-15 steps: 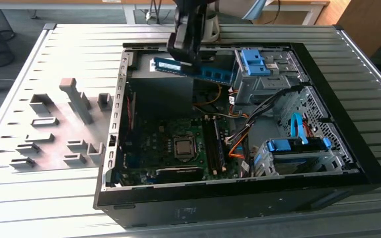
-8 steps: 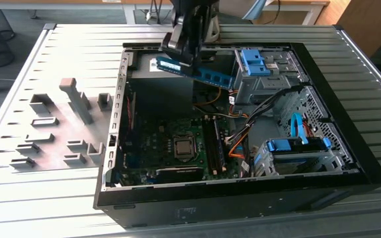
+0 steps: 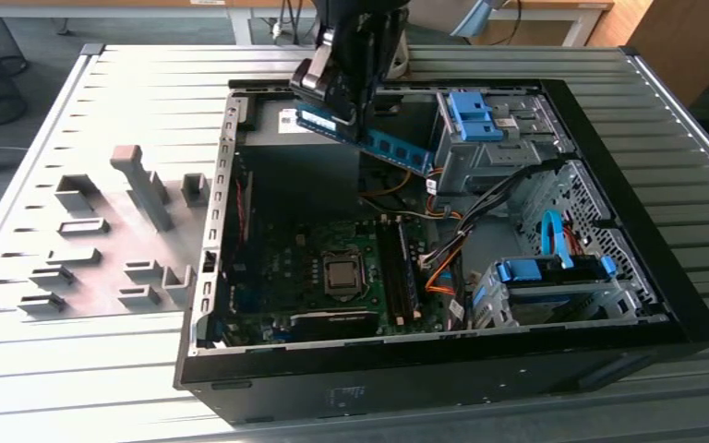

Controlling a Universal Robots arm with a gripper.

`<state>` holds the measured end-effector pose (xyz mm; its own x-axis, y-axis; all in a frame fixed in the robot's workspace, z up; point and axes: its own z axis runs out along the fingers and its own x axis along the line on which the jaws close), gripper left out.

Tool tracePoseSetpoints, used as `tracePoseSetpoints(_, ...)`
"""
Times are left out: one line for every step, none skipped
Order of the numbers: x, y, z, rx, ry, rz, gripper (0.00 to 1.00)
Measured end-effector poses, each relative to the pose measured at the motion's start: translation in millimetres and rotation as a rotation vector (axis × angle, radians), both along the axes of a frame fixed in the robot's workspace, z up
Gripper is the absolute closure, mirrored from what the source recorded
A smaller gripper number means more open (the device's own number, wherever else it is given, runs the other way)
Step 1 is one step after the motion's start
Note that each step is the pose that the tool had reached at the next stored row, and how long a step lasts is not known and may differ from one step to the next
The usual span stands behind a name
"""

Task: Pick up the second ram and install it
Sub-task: 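Insert the second ram into the second slot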

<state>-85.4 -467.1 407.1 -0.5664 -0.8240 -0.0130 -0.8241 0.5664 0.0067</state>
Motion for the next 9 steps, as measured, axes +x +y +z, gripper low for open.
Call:
tracePoseSetpoints(0.0, 0.0, 0.0, 0.0000, 0.0000, -0.002, 0.86)
tracePoseSetpoints(0.0, 0.0, 0.0, 0.0000, 0.0000, -0.002, 0.86)
tracePoseSetpoints(0.0, 0.0, 0.0, 0.0000, 0.0000, -0.002, 0.86)
tracePoseSetpoints(0.0, 0.0, 0.0, 0.0000, 0.0000, -0.002, 0.86)
tracePoseSetpoints(0.0, 0.0, 0.0, -0.0001, 0.0000, -0.002, 0.86)
tracePoseSetpoints(0.0, 0.0, 0.0, 0.0000, 0.0000, -0.002, 0.86)
tracePoseSetpoints(0.0, 0.0, 0.0, 0.0000, 0.0000, -0.002, 0.86)
tracePoseSetpoints(0.0, 0.0, 0.0, 0.0000, 0.0000, -0.002, 0.86)
tracePoseSetpoints(0.0, 0.0, 0.0, 0.0000, 0.0000, -0.002, 0.86)
